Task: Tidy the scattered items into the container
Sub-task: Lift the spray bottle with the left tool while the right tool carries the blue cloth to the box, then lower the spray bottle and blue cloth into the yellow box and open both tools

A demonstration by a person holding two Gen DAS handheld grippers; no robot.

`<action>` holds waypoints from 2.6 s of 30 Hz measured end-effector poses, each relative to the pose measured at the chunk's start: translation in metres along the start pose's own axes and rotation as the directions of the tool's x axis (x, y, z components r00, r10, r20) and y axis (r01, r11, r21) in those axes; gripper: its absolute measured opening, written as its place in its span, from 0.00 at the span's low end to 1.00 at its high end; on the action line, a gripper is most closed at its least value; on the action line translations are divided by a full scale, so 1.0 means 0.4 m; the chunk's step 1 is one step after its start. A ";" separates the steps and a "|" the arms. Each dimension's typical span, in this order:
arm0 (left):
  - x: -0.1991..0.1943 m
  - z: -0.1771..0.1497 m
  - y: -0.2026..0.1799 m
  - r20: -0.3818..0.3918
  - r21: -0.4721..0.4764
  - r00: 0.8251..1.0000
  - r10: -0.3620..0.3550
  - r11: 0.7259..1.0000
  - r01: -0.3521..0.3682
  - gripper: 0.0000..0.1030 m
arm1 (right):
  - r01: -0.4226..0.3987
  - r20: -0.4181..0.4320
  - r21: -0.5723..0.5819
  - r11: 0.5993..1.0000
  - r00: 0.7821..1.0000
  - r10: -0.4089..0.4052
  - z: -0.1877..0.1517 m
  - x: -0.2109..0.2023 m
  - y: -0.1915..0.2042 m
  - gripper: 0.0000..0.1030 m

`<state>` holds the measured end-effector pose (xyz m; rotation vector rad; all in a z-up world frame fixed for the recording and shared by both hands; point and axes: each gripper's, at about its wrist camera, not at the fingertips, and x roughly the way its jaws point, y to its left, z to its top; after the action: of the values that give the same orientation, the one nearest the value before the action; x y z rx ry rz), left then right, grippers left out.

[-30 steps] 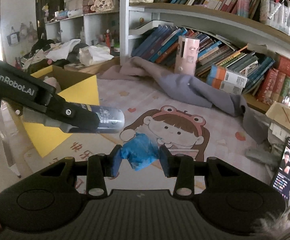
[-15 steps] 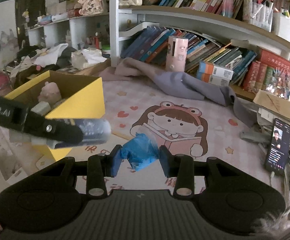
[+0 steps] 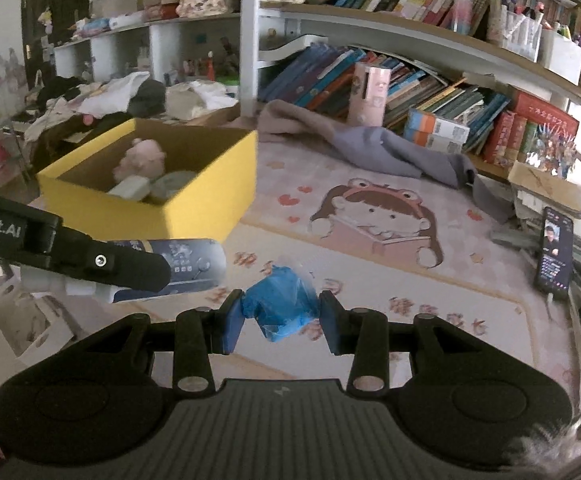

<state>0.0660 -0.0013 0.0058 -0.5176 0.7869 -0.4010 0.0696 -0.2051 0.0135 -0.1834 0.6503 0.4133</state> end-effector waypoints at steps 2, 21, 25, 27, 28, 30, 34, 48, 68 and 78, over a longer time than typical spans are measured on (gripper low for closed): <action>-0.024 -0.010 0.011 0.005 0.005 1.000 0.009 1.000 -0.009 0.30 | -0.010 0.000 -0.002 1.000 1.000 0.010 -0.005 -0.008 0.028 0.37; -0.158 -0.061 0.111 0.031 -0.047 0.998 0.062 0.997 -0.061 0.30 | -0.120 -0.019 -0.045 0.992 0.993 0.119 -0.008 -0.018 0.207 0.37; -0.169 -0.063 0.123 0.033 -0.054 0.997 0.064 0.997 -0.062 0.30 | -0.126 -0.022 -0.057 0.990 0.992 0.125 -0.007 -0.015 0.226 0.37; -0.172 -0.063 0.127 0.034 -0.056 0.997 0.064 0.996 -0.062 0.30 | -0.126 -0.021 -0.066 0.990 0.992 0.125 -0.006 -0.015 0.233 0.37; -0.174 -0.062 0.129 0.036 -0.057 0.997 0.064 0.996 -0.062 0.30 | -0.127 -0.020 -0.070 0.989 0.992 0.126 -0.006 -0.015 0.237 0.37; -0.179 -0.059 0.133 0.040 -0.055 0.997 0.064 0.997 -0.062 0.30 | -0.129 -0.018 -0.078 0.989 0.992 0.128 -0.003 -0.014 0.245 0.37; -0.193 -0.057 0.142 0.050 -0.056 0.996 0.068 0.996 -0.065 0.30 | -0.134 -0.017 -0.089 0.987 0.991 0.133 0.004 -0.011 0.262 0.37; -0.230 -0.023 0.178 0.126 -0.097 0.986 0.110 0.990 -0.098 0.30 | -0.178 0.005 -0.165 0.970 0.983 0.181 0.063 0.017 0.301 0.36; -0.102 0.196 0.247 0.195 -0.060 0.955 0.223 0.975 -0.215 0.30 | -0.213 0.066 -0.188 0.959 0.971 0.229 0.304 0.259 0.230 0.36; 0.041 0.252 0.280 0.136 -0.010 0.949 0.283 0.959 -0.285 0.30 | -0.296 -0.080 -0.097 0.950 0.954 0.289 0.410 0.477 0.193 0.36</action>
<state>0.1692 0.1092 -0.0082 -0.4096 0.7142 -0.1011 0.2635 -0.0274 0.0207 -0.2045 0.7228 0.7319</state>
